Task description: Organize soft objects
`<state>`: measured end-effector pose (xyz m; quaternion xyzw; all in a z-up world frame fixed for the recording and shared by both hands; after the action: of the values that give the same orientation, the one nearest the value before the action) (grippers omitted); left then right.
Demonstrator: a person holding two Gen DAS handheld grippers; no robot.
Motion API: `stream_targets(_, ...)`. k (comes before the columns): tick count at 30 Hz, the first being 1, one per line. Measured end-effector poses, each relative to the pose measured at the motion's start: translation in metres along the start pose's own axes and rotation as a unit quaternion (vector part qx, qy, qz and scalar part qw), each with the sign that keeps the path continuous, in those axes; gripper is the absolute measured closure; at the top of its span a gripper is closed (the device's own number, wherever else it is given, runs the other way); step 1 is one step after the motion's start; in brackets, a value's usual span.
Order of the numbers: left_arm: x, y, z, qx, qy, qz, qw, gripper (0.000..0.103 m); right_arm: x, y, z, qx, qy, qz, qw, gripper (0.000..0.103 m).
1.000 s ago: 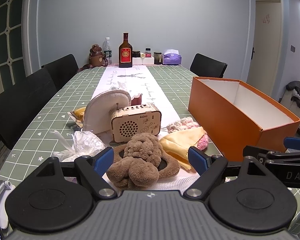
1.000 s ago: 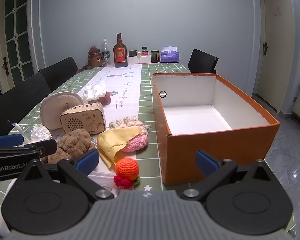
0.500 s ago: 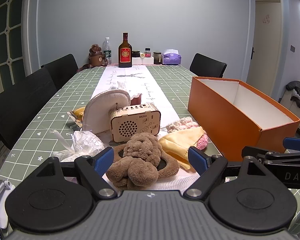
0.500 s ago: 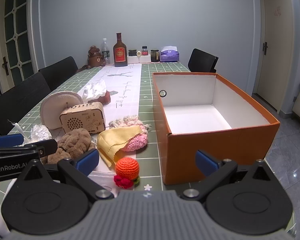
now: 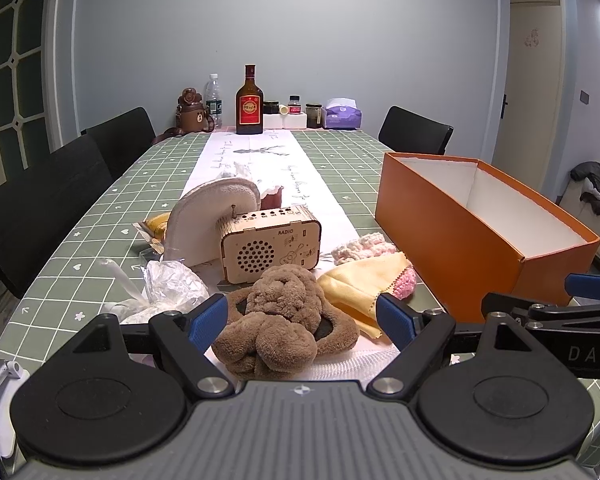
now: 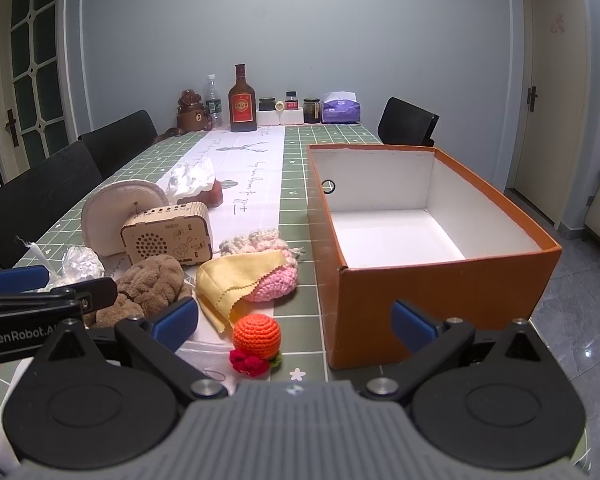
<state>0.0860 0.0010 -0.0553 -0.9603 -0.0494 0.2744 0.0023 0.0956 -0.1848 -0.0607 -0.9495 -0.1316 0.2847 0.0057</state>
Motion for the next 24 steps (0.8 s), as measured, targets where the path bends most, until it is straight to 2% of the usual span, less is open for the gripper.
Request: stream_targets(24, 0.0004, 0.0008, 0.0001, 0.0, -0.001, 0.009, 1.0, 0.005, -0.0007, -0.0026, -0.0013, -0.004, 0.0, -0.002, 1.0, 0.003)
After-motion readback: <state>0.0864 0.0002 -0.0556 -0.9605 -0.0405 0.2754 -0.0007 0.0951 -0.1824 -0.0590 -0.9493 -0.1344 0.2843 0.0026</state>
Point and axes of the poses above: each gripper's, at about its wrist camera, not at the fingertips, and x roughly the way its jaws point, y to its right, z to its underside, the point moved 10 cm from there along x, roughly the way its jaws point, and after that the axes turned 6 degrees about -z, right-handed, at the moved point
